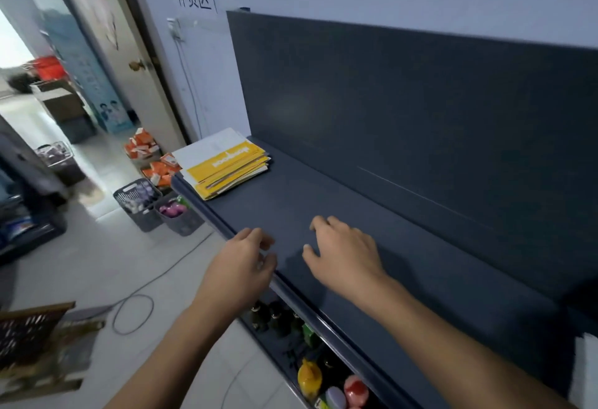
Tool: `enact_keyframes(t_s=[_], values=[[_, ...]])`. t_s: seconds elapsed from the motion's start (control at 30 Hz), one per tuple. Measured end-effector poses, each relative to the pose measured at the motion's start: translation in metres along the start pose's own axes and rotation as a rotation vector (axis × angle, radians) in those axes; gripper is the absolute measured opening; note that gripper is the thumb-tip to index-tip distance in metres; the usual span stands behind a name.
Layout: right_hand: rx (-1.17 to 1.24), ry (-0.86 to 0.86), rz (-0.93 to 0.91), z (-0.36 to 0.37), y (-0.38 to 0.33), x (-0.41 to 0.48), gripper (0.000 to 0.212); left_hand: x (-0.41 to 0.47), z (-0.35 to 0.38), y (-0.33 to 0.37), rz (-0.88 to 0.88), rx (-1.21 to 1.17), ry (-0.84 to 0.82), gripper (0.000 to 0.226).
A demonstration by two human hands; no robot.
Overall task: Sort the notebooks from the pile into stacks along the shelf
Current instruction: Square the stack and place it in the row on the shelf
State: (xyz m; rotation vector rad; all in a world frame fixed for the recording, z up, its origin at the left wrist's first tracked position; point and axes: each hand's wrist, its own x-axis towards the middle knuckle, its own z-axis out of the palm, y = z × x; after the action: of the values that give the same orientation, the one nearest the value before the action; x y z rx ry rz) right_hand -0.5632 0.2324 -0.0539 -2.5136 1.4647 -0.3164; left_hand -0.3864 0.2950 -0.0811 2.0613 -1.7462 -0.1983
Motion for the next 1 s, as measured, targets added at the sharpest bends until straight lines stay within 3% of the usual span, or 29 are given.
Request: enact_keyframes(t_s=[0.43,0.77,1.0], values=[[-0.048,-0.065,-0.031,0.044,-0.094,0.133,0.032,0.080,-0.033,-0.141,-0.045,-0.058,0.022,0.017],[-0.068,-0.096,0.143,0.091,-0.177,0.222,0.034,0.163,-0.069,-0.263,0.093,-0.044,-0.068,0.019],[-0.034,-0.024,0.286,0.113,-0.192,0.264,0.027,0.226,-0.075,-0.296,0.222,-0.050,-0.165,0.017]])
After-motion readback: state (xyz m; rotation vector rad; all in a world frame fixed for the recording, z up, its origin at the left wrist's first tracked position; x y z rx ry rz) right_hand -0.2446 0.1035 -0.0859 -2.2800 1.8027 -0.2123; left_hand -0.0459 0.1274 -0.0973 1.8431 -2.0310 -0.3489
